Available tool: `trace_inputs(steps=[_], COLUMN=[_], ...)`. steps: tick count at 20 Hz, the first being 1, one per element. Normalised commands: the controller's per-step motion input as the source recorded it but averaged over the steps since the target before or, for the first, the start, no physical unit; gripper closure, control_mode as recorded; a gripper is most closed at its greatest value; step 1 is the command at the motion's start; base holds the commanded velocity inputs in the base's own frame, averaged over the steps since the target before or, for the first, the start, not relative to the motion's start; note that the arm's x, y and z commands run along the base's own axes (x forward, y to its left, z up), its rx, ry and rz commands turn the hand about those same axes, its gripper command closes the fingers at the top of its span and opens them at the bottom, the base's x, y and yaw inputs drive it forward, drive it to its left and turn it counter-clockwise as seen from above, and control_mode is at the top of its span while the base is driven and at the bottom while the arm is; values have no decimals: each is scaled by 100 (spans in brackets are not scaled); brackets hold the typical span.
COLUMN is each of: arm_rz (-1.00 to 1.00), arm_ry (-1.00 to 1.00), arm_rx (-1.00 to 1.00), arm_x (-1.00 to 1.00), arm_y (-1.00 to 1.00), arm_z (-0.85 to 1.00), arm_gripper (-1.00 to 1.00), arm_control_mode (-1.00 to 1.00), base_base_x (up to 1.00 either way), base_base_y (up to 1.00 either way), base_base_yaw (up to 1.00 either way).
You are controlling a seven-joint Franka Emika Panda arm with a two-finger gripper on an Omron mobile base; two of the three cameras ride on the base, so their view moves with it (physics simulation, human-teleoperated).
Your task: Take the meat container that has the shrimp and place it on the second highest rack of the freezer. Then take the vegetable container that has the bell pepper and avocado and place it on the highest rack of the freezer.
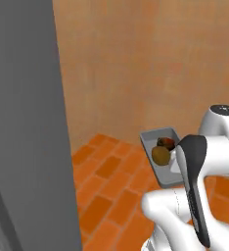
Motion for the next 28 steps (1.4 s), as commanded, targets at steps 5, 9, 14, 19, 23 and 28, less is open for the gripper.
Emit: trace_inputs(steps=[5,9,14,19,23,28], arm_rz=[0,0,0,0,0,0], arm_ry=[0,0,0,0,0,0], arm_rx=[0,0,0,0,0,0], arm_x=[0,0,0,0,0,0], arm_y=[0,0,0,0,0,0], arm_z=[0,0,0,0,0,0], arm_gripper=[100,100,100,100,100,100], arm_control_mode=[100,100,100,100,100,100], base_base_x=[-25,-24,-2,4,7,19], base_base_y=[42,0,56,24,20,12], base_base_yaw=[84,65,58,45,37,43])
